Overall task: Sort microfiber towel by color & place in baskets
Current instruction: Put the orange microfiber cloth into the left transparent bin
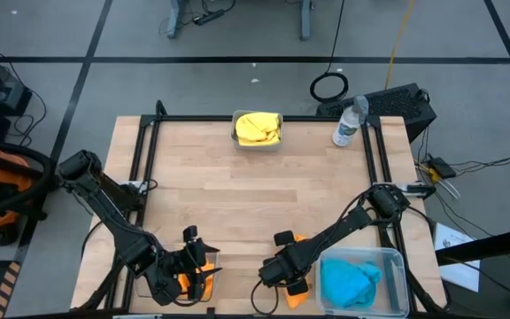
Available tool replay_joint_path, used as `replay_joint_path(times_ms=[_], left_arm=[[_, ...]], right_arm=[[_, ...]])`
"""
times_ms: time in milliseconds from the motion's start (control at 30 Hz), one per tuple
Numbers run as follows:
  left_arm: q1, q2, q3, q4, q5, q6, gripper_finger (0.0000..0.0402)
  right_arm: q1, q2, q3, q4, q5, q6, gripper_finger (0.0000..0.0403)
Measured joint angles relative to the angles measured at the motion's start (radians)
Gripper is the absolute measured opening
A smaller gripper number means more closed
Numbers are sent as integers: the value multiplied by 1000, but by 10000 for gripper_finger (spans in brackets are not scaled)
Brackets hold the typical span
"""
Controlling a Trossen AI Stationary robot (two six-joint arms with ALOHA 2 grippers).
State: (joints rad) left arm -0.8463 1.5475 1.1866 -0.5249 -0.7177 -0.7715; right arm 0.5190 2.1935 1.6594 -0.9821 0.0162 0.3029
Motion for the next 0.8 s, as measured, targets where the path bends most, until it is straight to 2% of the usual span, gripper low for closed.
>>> replay_joint_path(times_ms=[133, 200, 300, 400, 500, 600, 800], left_arm=[[0, 0, 0, 4, -61, 3, 235], [0, 0, 0, 5, -106, 3, 235], [2, 4, 0, 25, -153, 8, 235], [9, 12, 0, 71, -166, 65, 235], [24, 39, -1, 178, -167, 188, 235], [50, 84, -2, 360, -159, 362, 235], [104, 179, -2, 750, -35, 685, 251]], right_arm=[[8, -46, 1, -11, -11, 0, 27], [26, -86, 14, -23, 17, -2, 31], [69, -150, 25, -6, 85, -25, 23], [119, -207, 25, 19, 197, -61, 15], [173, -269, 27, 72, 342, -136, 14], [225, -311, 27, 141, 494, -247, 16], [279, -351, 28, 242, 725, -402, 17]])
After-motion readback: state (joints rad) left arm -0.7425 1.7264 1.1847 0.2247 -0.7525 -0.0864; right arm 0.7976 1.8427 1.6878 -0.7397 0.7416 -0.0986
